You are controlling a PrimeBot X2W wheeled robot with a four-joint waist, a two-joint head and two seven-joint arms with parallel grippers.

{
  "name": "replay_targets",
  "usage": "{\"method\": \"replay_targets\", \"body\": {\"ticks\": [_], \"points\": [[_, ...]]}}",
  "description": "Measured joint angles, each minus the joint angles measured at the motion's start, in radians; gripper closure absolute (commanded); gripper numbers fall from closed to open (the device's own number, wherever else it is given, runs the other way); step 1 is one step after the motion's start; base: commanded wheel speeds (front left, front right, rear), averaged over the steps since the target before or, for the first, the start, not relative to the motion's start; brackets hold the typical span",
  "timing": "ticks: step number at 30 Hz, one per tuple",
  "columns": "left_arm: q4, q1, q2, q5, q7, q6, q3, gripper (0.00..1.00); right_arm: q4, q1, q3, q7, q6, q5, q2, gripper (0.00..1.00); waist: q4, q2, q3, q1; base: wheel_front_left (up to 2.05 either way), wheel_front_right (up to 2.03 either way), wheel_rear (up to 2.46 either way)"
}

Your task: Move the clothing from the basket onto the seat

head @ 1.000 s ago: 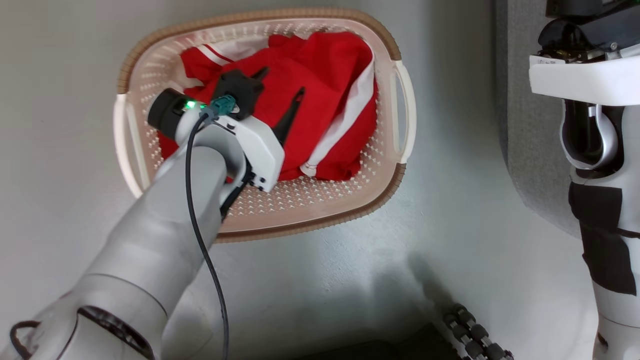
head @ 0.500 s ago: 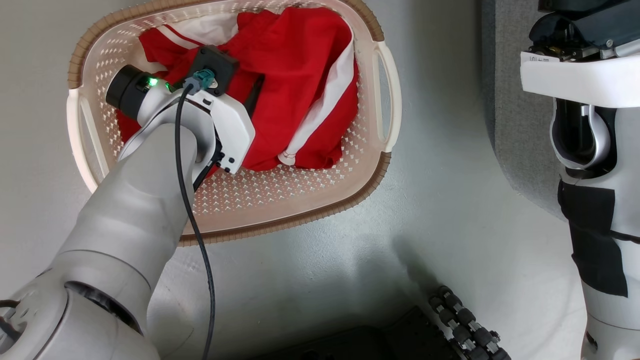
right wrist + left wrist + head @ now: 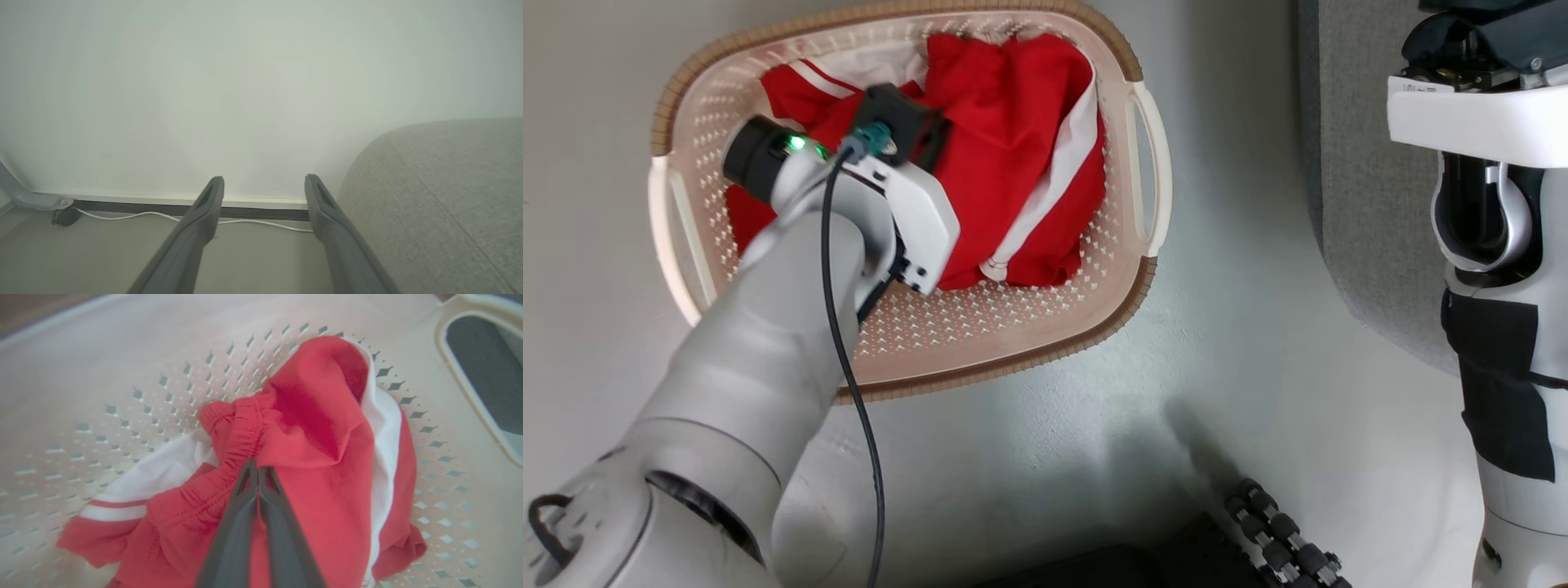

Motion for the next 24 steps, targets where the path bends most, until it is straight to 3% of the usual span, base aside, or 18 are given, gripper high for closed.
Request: {"method": "replay_targets", "body": {"ticks": [11, 24], "points": [[-0.108, 0.104, 0.000, -0.115, -0.033, 0.000, -0.038, 1.00, 0.065, 0.047, -0.026, 0.000, 0.000, 0.000, -0.040, 0.00, 0.048, 0.0000, -0.137, 0.0000, 0.00, 0.00, 0.00], [-0.346, 0.300, 0.003, -0.028, -0.036, 0.000, 0.149, 1.00, 0.185, 0.163, 0.001, 0.000, 0.000, -0.032, -0.071, 0.00, 0.124, 0.0000, -0.355, 0.0000, 0.00, 0.00, 0.00]]}}
